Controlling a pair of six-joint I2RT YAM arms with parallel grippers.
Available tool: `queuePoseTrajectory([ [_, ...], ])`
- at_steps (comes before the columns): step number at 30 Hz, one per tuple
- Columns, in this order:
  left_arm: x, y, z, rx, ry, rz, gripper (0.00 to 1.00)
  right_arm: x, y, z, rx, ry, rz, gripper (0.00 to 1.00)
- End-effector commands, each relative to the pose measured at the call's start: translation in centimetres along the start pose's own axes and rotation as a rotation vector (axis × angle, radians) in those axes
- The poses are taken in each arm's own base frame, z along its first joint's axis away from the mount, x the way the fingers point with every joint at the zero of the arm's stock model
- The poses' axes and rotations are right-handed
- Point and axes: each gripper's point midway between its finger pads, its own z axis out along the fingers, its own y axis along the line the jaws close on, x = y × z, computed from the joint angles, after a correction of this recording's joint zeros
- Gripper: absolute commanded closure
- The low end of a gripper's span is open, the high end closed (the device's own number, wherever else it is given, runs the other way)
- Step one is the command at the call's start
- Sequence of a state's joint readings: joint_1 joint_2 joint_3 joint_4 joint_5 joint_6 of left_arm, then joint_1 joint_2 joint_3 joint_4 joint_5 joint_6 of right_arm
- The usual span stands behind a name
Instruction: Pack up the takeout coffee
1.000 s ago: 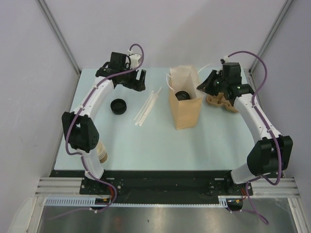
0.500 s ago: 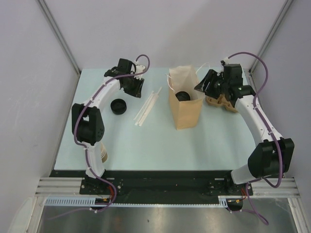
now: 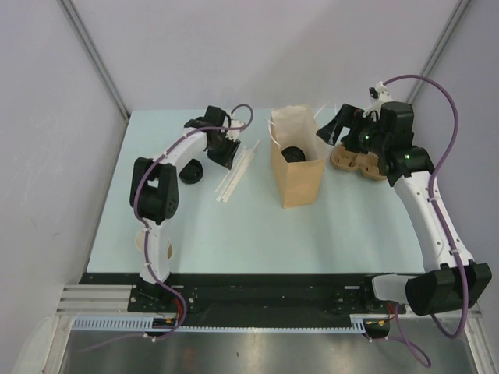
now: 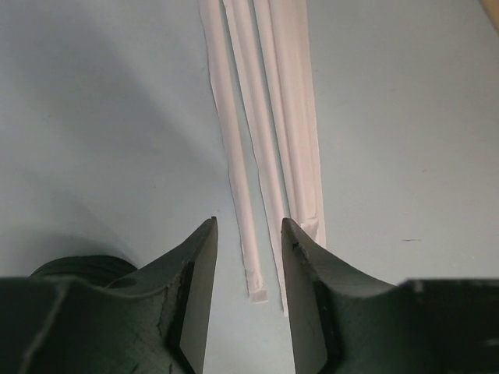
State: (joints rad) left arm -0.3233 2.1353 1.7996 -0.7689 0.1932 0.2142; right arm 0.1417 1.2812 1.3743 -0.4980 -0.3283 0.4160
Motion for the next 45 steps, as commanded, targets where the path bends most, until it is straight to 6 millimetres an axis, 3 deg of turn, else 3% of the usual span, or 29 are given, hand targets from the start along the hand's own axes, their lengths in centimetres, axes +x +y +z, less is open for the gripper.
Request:
queuePoseTrajectory([
  [1,-1.6,0.4,0.8,-0.020,-0.032,0.063,0.58,-2.8,1.6,-2.9,-0.040,-0.120,-0.128,0.00],
  [11,-0.7,1.8,4.0,-0.083,0.015,0.110,0.63,-5.4,1.1,-4.9,0.024,-0.218,-0.231,0.00],
  [19,0.1,2.3,5.3,-0.094,0.052,0.127,0.70,-7.3,1.1,-5.5,0.048,-0.270,-0.315,0.00],
  [22,0.7,2.2,5.2,-0.089,0.067,0.119,0.82,-8.2,1.4,-5.4,0.045,-0.292,-0.350,0.00],
  [25,-0.2,1.7,3.8,-0.056,0.030,0.086,0.93,-9.7,2.2,-5.4,0.032,-0.329,-0.385,0.02],
  [26,-1.3,1.9,2.8,-0.046,-0.001,0.068,0.99,-10.1,2.3,-5.1,0.026,-0.332,-0.399,0.03],
  [27,-1.7,1.6,1.9,-0.031,-0.006,0.023,1.00,-10.5,2.4,-5.0,0.022,-0.340,-0.411,0.03],
  [30,-6.0,0.4,-2.8,0.037,-0.134,-0.005,1.00,-12.4,3.4,-4.9,0.005,-0.376,-0.450,0.03],
  [34,-10.6,-1.1,-10.6,0.071,-0.315,0.019,1.00,-15.3,5.9,-5.3,-0.065,-0.459,-0.492,0.01],
  [37,-11.7,-2.6,-14.4,0.171,-0.405,0.031,1.00,-15.8,7.2,-4.6,-0.132,-0.450,-0.499,0.00],
  [38,-12.6,-2.7,-17.3,0.183,-0.484,0.040,1.00,-16.7,8.3,-5.1,-0.159,-0.470,-0.498,0.00],
  [40,-13.0,-3.8,-19.8,0.255,-0.553,0.018,1.00,-16.8,9.3,-4.5,-0.213,-0.460,-0.498,0.00],
  [41,-14.3,-4.8,-24.0,0.299,-0.679,0.064,1.00,-17.2,10.2,-4.8,-0.239,-0.471,-0.507,0.00],
  [43,-14.5,-5.8,-26.3,0.357,-0.749,0.029,1.00,-17.1,11.7,-4.3,-0.305,-0.472,-0.517,0.00],
  [44,-15.3,-7.0,-30.1,0.380,-0.858,0.093,1.00,-17.0,12.2,-4.2,-0.328,-0.471,-0.522,0.00],
  [45,-15.4,-7.8,-31.4,0.408,-0.889,0.100,1.00,-17.1,13.7,-4.4,-0.368,-0.479,-0.525,0.00],
])
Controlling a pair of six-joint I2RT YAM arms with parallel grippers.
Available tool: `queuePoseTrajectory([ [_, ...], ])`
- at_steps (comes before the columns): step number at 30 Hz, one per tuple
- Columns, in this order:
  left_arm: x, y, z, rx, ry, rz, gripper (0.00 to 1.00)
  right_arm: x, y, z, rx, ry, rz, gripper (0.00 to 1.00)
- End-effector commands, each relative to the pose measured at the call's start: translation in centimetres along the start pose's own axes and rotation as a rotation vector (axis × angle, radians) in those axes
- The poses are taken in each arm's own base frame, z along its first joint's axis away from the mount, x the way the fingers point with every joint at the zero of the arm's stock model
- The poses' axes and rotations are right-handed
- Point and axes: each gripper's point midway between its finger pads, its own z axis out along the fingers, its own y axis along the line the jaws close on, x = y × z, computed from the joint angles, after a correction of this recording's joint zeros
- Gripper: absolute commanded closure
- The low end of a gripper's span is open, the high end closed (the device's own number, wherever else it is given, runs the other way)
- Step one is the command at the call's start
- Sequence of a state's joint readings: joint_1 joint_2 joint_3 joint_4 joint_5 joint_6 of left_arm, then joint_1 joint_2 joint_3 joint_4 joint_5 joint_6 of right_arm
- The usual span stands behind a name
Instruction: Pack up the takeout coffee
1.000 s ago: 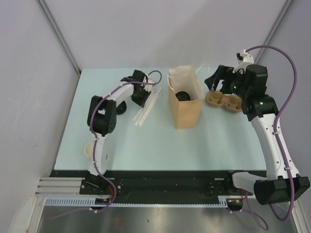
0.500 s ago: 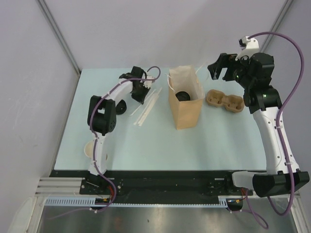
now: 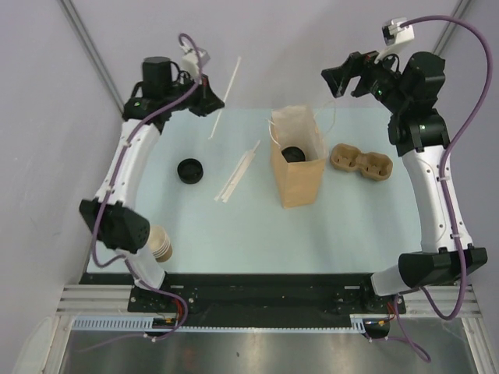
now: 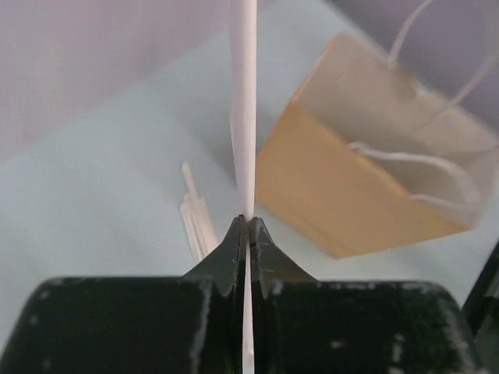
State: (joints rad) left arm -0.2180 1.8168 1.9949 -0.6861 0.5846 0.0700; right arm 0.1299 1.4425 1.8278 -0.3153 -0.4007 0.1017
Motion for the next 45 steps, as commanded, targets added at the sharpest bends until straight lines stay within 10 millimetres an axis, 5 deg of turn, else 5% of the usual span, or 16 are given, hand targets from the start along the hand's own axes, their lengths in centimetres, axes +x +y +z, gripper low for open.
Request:
queuePoseTrajectory([
  [1,-7.8,-7.2,-6.2,0.243,-0.290,0.062,1.00,-3.7,4.9,1.2,-0.194,-0.106,-0.024,0.00],
  [6,-10.8,-12.8,-10.3,0.472,-0.398,0.083,1.00,-6.0,10.4,2.5,-0.351,-0.166,-0.029,0.00],
  [10,-10.0,-15.3,-11.3,0.590,-0.427,0.078,1.00,-6.6,15.8,3.1,-0.483,-0.190,-0.001,0.01],
  [17,-8.7,-18.6,-12.3,0.675,-0.451,0.088,1.00,-5.8,20.8,2.7,-0.594,-0.172,0.071,0.12],
  [23,-8.0,-20.0,-12.9,0.707,-0.467,0.063,1.00,-5.3,21.1,2.9,-0.581,-0.157,0.120,0.27],
  [36,-7.8,-20.8,-12.5,0.714,-0.485,0.043,1.00,-5.3,21.3,1.2,-0.579,-0.157,0.181,0.38],
  [42,-7.5,-21.0,-12.0,0.685,-0.478,0.048,0.97,-5.2,21.1,1.0,-0.571,-0.134,0.222,1.00],
  [44,-7.4,-20.5,-11.5,0.650,-0.459,0.024,0.81,-5.6,20.5,1.0,-0.556,-0.147,0.214,1.00],
  [45,-7.4,-20.5,-11.4,0.652,-0.458,0.023,0.61,-5.8,20.1,0.9,-0.546,-0.153,0.207,1.00],
])
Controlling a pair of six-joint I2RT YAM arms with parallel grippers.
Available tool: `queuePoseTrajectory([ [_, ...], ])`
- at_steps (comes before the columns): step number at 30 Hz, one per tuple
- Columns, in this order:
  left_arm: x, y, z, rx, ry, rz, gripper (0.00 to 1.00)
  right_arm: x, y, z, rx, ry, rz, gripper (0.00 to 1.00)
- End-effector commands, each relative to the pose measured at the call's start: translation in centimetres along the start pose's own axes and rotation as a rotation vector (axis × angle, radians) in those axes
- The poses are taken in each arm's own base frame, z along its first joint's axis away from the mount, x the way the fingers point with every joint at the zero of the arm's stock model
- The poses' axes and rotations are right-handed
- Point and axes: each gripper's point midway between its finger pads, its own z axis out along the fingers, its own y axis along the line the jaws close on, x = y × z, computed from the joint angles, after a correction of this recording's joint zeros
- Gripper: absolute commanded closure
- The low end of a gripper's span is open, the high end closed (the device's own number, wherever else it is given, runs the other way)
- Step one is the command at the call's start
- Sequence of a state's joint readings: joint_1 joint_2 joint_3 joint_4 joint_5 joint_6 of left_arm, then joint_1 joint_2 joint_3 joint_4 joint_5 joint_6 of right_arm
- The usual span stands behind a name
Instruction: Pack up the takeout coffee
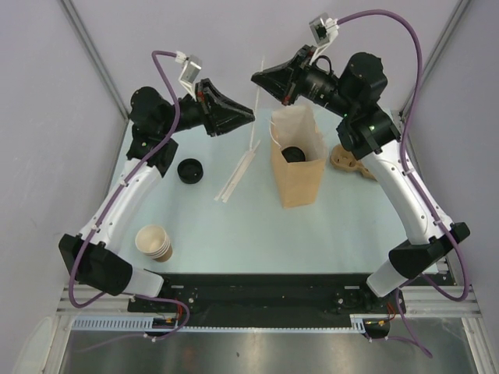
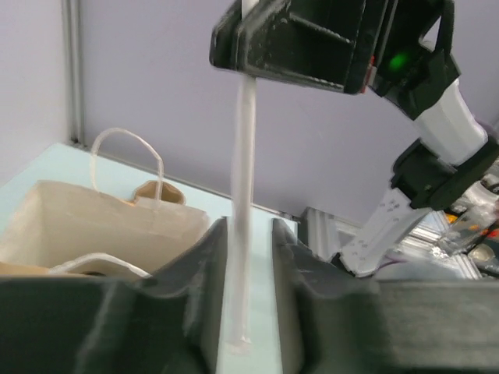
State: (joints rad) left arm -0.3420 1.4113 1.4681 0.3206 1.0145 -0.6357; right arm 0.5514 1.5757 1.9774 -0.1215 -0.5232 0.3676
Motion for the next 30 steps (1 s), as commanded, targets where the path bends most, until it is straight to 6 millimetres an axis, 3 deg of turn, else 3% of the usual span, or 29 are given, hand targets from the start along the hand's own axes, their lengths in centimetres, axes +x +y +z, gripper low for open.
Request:
queuePoseTrajectory([
  [1,-0.7,-1.1,-0.3,-0.024,0.003,0.026,0.50,-3.8,0.0,-1.6,0.032,-0.089,-0.065,1.00],
  [4,-0.8,-0.3,-0.7,-0.082,0.022,0.027,0.24,-5.6,-1.3,-2.7,0.090,-0.107,-0.111,1.00],
  [6,-1.5,0.9,-1.4,-0.165,0.012,0.074,0.13,-6.5,-2.7,-3.8,0.159,-0.108,-0.142,1.00],
  [9,-1.6,2.1,-2.5,-0.242,0.016,0.097,0.03,-6.9,-4.8,-5.5,0.272,-0.106,-0.197,1.00],
  [11,-1.3,2.4,-2.9,-0.260,0.025,0.093,0.02,-6.5,-6.2,-6.3,0.332,-0.089,-0.234,1.00],
  [17,-1.3,3.3,-4.1,-0.311,0.034,0.148,0.01,-2.2,-11.4,-7.2,0.510,0.059,-0.294,1.00],
  [19,-1.4,3.9,-4.5,-0.348,0.036,0.185,0.00,-1.3,-12.2,-7.3,0.529,0.074,-0.305,1.00],
  [26,-0.5,4.9,-5.8,-0.414,0.051,0.174,0.01,5.9,-16.6,-7.2,0.584,0.213,-0.244,1.00],
  [30,0.3,5.3,-6.7,-0.451,0.066,0.168,0.00,9.6,-18.0,-7.2,0.582,0.277,-0.196,1.00],
])
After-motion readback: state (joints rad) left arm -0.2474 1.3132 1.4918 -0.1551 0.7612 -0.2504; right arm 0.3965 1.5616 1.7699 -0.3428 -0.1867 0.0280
